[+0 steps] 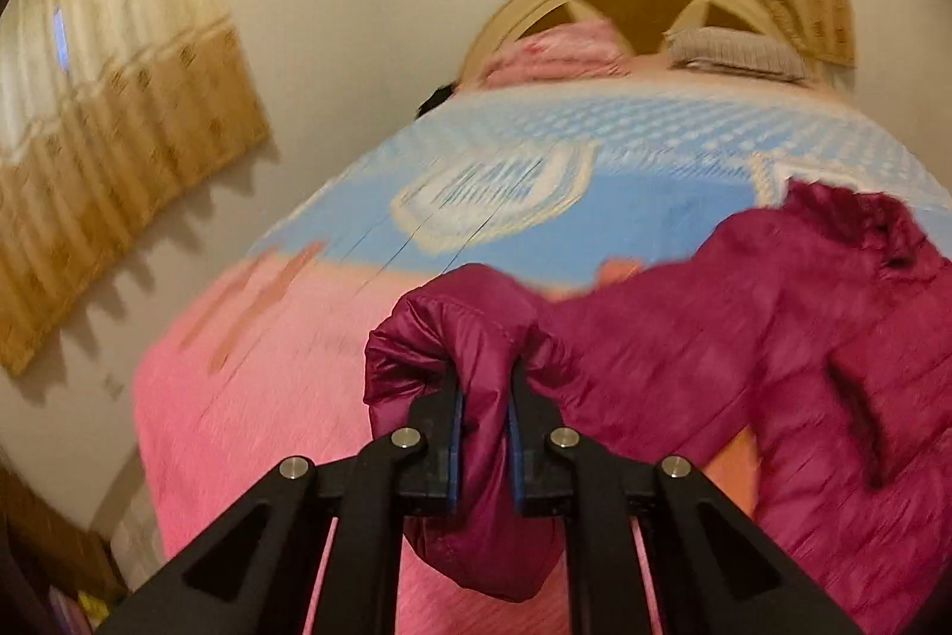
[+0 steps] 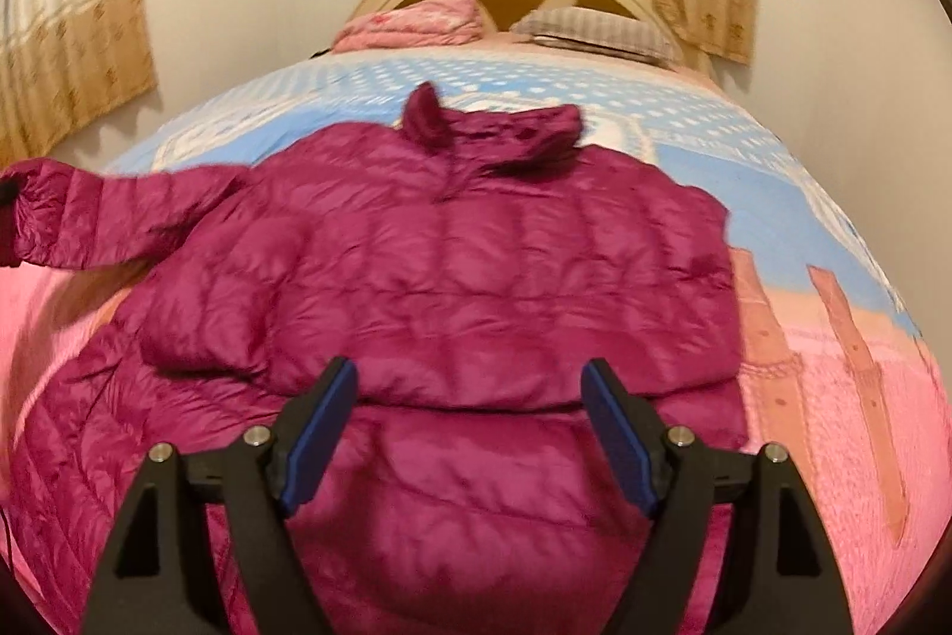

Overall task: Fold large clothes
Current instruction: 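Grasp the sleeve nearest the left tool and fold it across the body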

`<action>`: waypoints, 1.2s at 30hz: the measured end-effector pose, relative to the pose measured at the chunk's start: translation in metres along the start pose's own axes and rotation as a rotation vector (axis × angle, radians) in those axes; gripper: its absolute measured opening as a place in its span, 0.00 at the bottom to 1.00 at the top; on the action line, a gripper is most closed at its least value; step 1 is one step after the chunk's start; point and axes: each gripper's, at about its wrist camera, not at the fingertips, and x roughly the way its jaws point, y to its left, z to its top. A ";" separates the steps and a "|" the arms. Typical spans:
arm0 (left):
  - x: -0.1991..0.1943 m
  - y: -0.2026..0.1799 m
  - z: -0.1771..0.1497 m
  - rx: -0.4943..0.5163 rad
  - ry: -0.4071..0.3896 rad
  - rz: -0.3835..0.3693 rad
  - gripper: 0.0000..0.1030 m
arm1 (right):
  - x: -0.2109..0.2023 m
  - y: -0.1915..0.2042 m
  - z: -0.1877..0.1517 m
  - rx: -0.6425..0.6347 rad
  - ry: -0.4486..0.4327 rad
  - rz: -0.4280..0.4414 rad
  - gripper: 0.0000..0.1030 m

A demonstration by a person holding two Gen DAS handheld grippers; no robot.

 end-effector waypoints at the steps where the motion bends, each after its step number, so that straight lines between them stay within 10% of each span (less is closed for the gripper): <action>1: -0.001 -0.013 0.008 0.016 -0.010 -0.026 0.10 | -0.002 -0.005 -0.001 0.015 -0.002 -0.003 0.78; 18: -0.069 -0.251 0.043 0.259 -0.198 -0.355 0.14 | -0.020 -0.077 -0.021 0.176 -0.014 -0.066 0.84; 21: -0.066 -0.277 0.038 0.264 -0.172 -0.369 0.60 | -0.015 -0.080 -0.025 0.184 0.004 -0.062 0.84; 23: -0.067 -0.282 0.032 0.244 -0.198 -0.363 0.87 | -0.011 -0.081 -0.028 0.188 0.019 -0.061 0.84; 36: -0.009 -0.198 0.010 0.169 -0.139 -0.272 0.88 | -0.022 -0.072 -0.005 0.224 0.014 0.035 0.84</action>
